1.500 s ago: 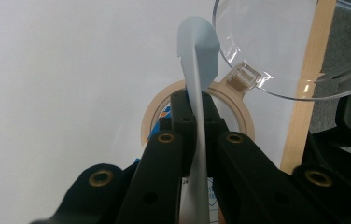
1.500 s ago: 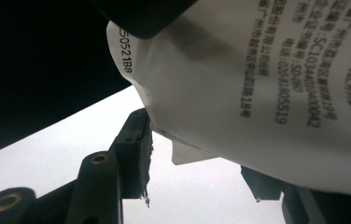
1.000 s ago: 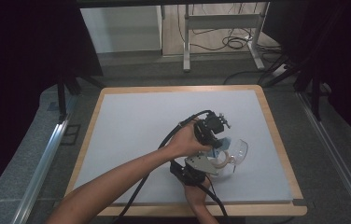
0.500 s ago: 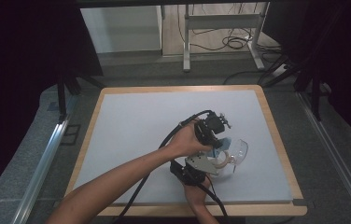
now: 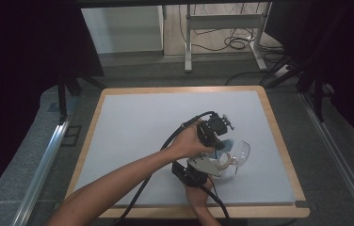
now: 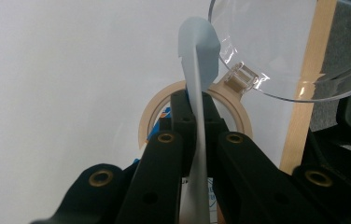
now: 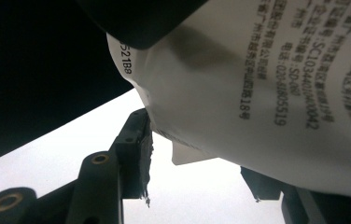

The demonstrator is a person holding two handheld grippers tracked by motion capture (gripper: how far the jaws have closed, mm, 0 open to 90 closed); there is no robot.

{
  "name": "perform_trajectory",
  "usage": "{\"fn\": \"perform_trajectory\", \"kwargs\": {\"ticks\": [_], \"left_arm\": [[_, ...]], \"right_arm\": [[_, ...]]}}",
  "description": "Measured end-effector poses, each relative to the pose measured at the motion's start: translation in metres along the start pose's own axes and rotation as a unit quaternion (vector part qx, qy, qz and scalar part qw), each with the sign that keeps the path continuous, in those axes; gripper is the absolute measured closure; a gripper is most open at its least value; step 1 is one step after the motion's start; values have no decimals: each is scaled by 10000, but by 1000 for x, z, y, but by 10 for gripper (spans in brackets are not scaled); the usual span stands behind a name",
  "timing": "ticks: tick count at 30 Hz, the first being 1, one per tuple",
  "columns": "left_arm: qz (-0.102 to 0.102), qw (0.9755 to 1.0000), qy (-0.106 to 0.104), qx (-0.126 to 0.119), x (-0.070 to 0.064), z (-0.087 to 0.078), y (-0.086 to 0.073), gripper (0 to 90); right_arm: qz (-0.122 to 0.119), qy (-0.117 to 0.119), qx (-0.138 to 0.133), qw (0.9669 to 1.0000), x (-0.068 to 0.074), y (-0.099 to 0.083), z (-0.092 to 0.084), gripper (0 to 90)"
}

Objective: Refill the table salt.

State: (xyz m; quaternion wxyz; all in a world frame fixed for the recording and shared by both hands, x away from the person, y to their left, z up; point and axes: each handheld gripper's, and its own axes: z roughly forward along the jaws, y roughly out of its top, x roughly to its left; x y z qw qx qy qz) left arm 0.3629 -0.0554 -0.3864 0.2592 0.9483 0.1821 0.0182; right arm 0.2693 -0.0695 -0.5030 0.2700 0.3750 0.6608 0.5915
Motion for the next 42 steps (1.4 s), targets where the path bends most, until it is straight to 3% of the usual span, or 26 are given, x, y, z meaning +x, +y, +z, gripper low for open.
{"fn": "perform_trajectory", "kwargs": {"ticks": [42], "left_arm": [[24, 9999, 30, 109, -1, 2, 0, 900]], "right_arm": [[82, 52, -40, 9999, 1, 0, 1, 498]]}}
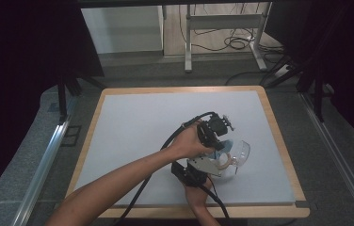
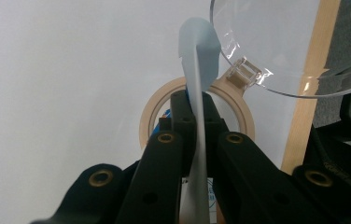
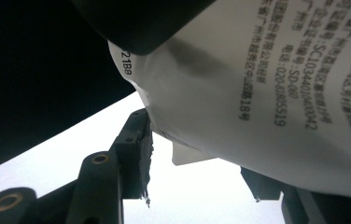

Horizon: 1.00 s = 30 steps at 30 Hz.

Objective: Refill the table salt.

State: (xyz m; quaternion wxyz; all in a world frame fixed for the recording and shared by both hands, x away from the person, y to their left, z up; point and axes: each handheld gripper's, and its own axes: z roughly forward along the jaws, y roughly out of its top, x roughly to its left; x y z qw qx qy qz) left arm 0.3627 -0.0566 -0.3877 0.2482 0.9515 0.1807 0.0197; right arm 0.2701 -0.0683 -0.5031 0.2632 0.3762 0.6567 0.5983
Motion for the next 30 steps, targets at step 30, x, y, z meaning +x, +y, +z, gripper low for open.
{"fn": "perform_trajectory", "kwargs": {"ticks": [30], "left_arm": [[-13, 10000, -12, 19, 1, 1, 0, 900]], "right_arm": [[-18, 14, 16, 10000, 0, 0, 0, 498]]}}
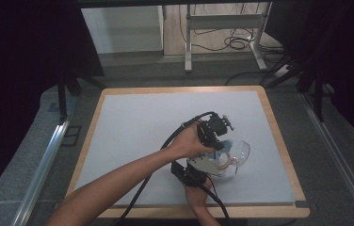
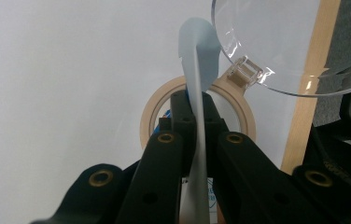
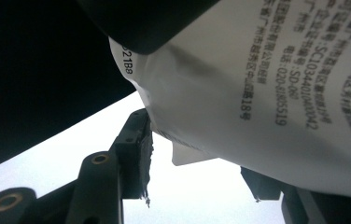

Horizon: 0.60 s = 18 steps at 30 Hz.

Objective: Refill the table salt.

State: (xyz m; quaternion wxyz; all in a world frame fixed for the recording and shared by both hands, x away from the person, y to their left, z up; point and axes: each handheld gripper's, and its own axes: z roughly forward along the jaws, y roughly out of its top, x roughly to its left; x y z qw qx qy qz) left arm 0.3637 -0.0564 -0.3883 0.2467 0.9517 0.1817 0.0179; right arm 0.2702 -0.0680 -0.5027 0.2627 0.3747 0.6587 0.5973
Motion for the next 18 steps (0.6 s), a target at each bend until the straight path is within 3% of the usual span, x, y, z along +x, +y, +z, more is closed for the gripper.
{"fn": "perform_trajectory", "kwargs": {"ticks": [18], "left_arm": [[-7, 10000, -6, 5, 1, 2, 0, 900]], "right_arm": [[12, -14, 22, 10000, 0, -1, 0, 498]]}}
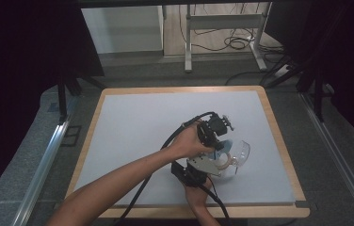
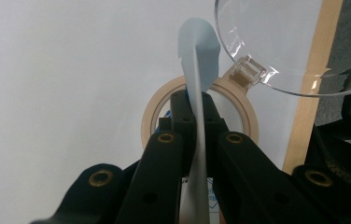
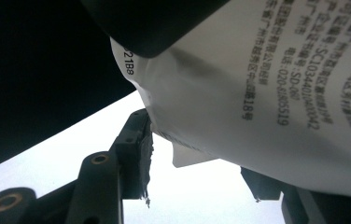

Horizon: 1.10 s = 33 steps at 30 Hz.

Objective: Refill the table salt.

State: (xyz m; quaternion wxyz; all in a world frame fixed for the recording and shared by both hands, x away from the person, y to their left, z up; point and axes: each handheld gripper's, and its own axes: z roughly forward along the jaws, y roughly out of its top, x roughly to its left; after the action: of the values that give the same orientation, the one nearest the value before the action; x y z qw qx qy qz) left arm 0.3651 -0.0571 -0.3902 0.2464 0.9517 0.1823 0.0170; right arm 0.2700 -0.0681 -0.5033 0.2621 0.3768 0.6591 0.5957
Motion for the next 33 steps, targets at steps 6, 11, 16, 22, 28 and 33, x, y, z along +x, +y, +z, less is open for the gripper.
{"fn": "perform_trajectory", "kwargs": {"ticks": [6, 11, 16, 22, 28, 33], "left_arm": [[7, 10000, 0, 11, 0, 0, 0, 900], [22, 10000, 12, 9, 0, -1, -1, 900], [-9, 10000, -9, -9, 1, -2, -1, 900], [-14, 10000, -19, 0, 2, -5, 0, 900], [60, 10000, 17, 10, -1, -8, 5, 900], [55, 10000, -9, 38, -2, -4, 7, 900]], "right_arm": [[-7, -5, -8, 10000, 0, 0, 0, 498], [-26, 17, -1, 10000, 0, 0, 0, 498], [-86, 15, -13, 10000, 0, -1, 1, 498], [-195, -30, -54, 9998, 3, -1, 1, 496], [-282, -85, -129, 9995, 3, 3, -1, 495], [-253, -105, -115, 9996, 2, 3, -2, 494]]}}
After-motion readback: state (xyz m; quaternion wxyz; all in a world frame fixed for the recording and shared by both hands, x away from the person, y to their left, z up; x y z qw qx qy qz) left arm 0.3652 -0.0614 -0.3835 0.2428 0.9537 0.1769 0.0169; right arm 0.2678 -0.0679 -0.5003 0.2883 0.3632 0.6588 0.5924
